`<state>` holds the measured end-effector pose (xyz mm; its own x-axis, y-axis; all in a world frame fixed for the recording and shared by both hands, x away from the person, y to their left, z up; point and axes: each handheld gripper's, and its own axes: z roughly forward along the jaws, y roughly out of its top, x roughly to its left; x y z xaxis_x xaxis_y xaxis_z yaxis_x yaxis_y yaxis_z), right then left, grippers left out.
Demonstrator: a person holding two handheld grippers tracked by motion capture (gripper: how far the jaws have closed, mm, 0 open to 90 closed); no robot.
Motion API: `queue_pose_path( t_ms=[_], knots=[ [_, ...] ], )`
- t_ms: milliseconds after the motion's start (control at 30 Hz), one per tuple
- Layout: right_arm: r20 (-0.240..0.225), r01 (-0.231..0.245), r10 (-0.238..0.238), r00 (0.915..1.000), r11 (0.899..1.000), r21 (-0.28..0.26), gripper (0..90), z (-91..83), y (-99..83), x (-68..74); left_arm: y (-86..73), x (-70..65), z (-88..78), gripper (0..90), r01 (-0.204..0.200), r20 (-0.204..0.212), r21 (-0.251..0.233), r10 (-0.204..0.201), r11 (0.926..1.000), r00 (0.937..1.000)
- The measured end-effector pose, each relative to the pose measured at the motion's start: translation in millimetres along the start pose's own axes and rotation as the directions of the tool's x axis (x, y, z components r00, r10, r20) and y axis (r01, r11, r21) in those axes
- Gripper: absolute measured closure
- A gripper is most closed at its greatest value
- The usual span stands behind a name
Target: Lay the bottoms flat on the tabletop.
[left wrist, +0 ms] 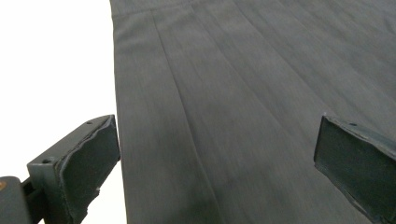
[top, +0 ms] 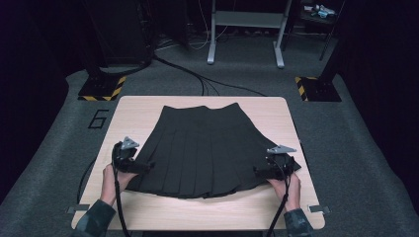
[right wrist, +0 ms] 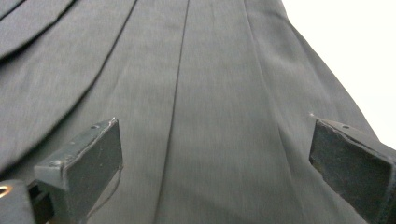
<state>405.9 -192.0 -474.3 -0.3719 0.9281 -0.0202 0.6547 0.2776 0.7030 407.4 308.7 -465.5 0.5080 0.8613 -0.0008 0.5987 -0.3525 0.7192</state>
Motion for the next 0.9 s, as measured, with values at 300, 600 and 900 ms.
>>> queue_pose_path(
  t_ms=[300,600,900],
  knots=[
    [0.044,-0.066,0.066,0.9969,0.998,-0.004,2.1,-17.5,-60.8,-7.5,-58.1,-7.2,-20.4,0.0,0.039,-0.051,0.008,-0.039,0.9992,0.9979],
    [0.075,-0.091,0.089,0.9931,0.996,0.011,0.9,-20.8,-97.0,-19.4,-105.5,4.9,-14.6,0.0,0.099,-0.105,0.009,-0.098,0.9950,0.9896],
    [0.055,-0.082,0.083,0.9950,0.996,-0.022,0.0,-19.3,-100.6,-24.4,-105.7,12.7,-12.7,0.0,0.094,-0.091,-0.007,-0.094,0.9955,0.9914]
  ],
)
